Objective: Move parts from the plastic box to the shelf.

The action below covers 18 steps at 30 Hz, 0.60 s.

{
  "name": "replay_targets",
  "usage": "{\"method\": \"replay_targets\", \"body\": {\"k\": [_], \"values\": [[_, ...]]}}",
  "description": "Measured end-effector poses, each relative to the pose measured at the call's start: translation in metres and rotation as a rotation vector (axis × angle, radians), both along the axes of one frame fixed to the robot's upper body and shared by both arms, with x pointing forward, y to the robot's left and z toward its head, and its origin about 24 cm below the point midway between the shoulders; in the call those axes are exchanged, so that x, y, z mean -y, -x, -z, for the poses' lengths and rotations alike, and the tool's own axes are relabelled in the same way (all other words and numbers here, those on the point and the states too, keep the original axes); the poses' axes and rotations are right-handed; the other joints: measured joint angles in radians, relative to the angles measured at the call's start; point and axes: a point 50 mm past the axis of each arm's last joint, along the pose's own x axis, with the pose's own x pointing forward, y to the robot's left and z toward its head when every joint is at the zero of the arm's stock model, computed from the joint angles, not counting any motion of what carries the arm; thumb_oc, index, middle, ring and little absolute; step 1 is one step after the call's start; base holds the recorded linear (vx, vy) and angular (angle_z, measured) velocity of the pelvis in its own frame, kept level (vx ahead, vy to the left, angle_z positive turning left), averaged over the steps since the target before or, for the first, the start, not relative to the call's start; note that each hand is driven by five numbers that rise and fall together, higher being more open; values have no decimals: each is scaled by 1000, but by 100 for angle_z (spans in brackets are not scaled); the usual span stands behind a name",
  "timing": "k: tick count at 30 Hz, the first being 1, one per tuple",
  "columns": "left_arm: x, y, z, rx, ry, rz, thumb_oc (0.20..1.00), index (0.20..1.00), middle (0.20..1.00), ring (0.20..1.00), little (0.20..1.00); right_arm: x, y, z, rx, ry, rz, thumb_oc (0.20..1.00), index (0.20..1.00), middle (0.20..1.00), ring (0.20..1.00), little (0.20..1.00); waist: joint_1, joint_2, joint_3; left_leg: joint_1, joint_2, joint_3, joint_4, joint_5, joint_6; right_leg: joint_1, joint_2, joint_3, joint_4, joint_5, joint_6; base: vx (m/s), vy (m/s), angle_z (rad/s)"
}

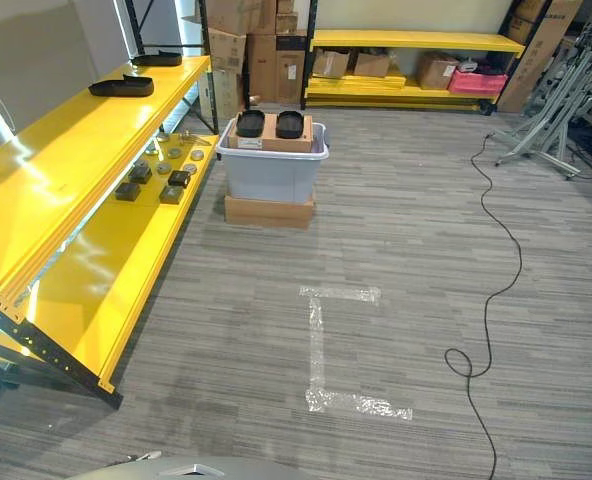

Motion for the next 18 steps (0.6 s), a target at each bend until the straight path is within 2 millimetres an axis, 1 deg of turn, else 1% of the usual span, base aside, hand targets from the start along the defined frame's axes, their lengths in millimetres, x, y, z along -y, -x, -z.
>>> {"method": "replay_targets", "body": {"k": [6, 10, 13, 18], "values": [[0, 0, 0, 2, -5, -1, 1000, 1000, 1000, 1000, 1000, 0, 1, 0, 2, 0, 0, 1000, 1000, 1000, 1000, 1000, -3, 1, 0, -1, 0, 0, 0, 0, 0, -1, 0, 0, 0, 0, 0, 0, 0, 0], [-2, 0, 0, 4, -32, -16, 1000, 1000, 1000, 1000, 1000, 0, 2, 0, 0, -2, 0, 1000, 1000, 1000, 1000, 1000, -3, 3, -2, -1, 0, 0, 0, 0, 0, -1, 0, 0, 0, 0, 0, 0, 0, 0], [-6, 1, 0, -3, -95, -30, 1000, 1000, 1000, 1000, 1000, 0, 2, 0, -1, -2, 1, 1000, 1000, 1000, 1000, 1000, -3, 0, 0, -1, 0, 0, 0, 0, 0, -1, 0, 0, 0, 0, 0, 0, 0, 0], [-8, 1, -1, -1, -110, -47, 1000, 1000, 1000, 1000, 1000, 0, 3, 0, 0, -4, 8, 1000, 1000, 1000, 1000, 1000, -3, -1, 1, -1, 0, 0, 0, 0, 0, -1, 0, 0, 0, 0, 0, 0, 0, 0]]}}
